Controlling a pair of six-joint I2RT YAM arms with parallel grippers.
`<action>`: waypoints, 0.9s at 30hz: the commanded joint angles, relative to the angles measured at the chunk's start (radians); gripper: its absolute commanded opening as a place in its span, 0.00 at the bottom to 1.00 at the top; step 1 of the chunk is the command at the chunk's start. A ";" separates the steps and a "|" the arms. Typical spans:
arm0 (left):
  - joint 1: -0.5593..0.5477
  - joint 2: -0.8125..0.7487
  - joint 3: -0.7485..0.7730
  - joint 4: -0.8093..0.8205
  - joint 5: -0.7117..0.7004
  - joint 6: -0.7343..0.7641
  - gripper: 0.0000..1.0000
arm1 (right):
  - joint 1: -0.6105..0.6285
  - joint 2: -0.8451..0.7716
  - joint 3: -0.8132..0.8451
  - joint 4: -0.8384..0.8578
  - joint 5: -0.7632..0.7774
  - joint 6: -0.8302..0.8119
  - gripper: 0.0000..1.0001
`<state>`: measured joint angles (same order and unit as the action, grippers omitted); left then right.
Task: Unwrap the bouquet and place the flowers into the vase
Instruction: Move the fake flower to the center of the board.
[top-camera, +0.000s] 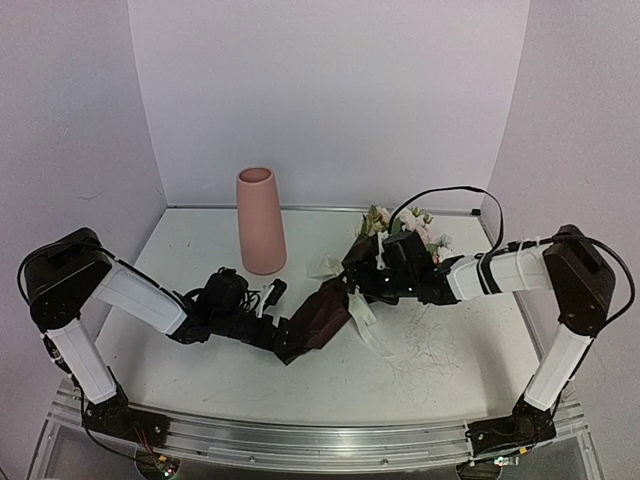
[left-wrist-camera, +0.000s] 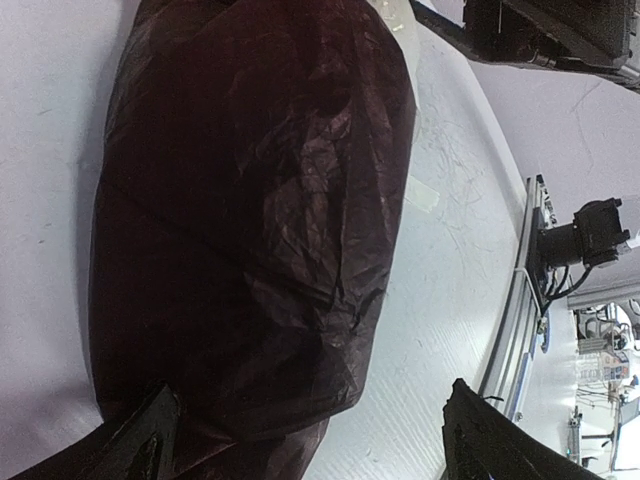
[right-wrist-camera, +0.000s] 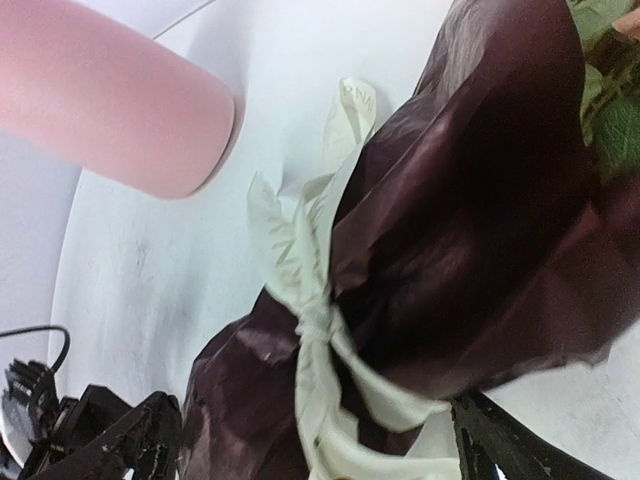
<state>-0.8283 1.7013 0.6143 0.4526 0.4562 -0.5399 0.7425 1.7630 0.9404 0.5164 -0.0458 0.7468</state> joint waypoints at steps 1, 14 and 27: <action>-0.038 0.033 0.062 0.028 0.038 -0.011 0.93 | 0.006 -0.156 -0.098 -0.014 -0.008 -0.089 0.92; -0.161 0.132 0.204 0.034 0.101 -0.019 0.93 | 0.005 -0.445 -0.329 -0.279 0.077 -0.092 0.78; -0.048 -0.031 0.154 0.025 -0.125 -0.011 0.86 | 0.009 -0.430 -0.403 -0.315 -0.016 -0.188 0.64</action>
<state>-0.9403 1.7158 0.7826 0.4549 0.3961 -0.5514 0.7425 1.2744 0.5018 0.2443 -0.0439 0.6280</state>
